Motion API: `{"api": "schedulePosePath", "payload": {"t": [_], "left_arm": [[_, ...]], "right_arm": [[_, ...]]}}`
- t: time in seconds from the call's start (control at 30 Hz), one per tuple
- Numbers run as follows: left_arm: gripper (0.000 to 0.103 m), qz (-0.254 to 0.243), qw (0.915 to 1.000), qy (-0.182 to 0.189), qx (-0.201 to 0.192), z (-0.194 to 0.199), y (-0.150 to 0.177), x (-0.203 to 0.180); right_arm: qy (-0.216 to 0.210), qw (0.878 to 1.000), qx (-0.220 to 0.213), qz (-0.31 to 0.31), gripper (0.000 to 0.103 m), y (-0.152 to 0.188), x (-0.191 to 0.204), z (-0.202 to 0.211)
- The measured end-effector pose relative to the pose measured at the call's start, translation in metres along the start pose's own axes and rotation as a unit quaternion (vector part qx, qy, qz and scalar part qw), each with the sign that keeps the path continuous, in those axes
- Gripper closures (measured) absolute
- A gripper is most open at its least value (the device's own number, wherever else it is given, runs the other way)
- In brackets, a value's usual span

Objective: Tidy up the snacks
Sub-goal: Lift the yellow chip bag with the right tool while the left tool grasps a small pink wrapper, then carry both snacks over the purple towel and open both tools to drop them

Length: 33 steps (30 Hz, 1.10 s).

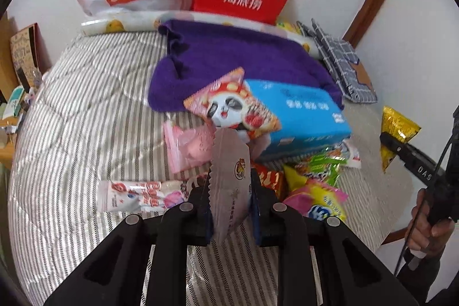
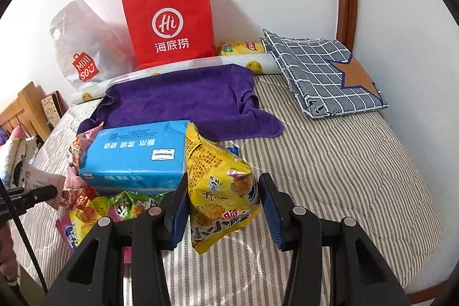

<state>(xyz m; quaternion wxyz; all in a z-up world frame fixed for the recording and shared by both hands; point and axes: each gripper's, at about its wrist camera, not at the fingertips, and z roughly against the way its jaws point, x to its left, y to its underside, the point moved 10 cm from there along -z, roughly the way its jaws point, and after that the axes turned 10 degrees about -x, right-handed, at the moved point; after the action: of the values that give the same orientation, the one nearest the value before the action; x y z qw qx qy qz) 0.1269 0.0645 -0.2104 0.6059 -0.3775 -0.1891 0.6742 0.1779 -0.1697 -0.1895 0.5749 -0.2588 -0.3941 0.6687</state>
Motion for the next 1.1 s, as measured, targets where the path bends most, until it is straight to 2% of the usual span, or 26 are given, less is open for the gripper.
{"api": "schedulePosePath", "payload": {"t": [0.3, 0.63, 1.1], "left_arm": [[0.083, -0.021, 0.9994, 0.024, -0.016, 0.007, -0.022, -0.032], [0.083, -0.039, 0.9982, 0.043, -0.012, -0.016, -0.055, -0.065], [0.083, -0.029, 0.9986, 0.045, -0.005, -0.065, -0.111, -0.052]], "right_arm": [[-0.018, 1.000, -0.011, 0.019, 0.059, -0.013, 0.018, 0.002], [-0.031, 0.999, -0.017, 0.037, 0.059, -0.043, 0.034, -0.017], [-0.030, 0.998, -0.029, 0.048, 0.059, -0.102, 0.036, -0.080]]}}
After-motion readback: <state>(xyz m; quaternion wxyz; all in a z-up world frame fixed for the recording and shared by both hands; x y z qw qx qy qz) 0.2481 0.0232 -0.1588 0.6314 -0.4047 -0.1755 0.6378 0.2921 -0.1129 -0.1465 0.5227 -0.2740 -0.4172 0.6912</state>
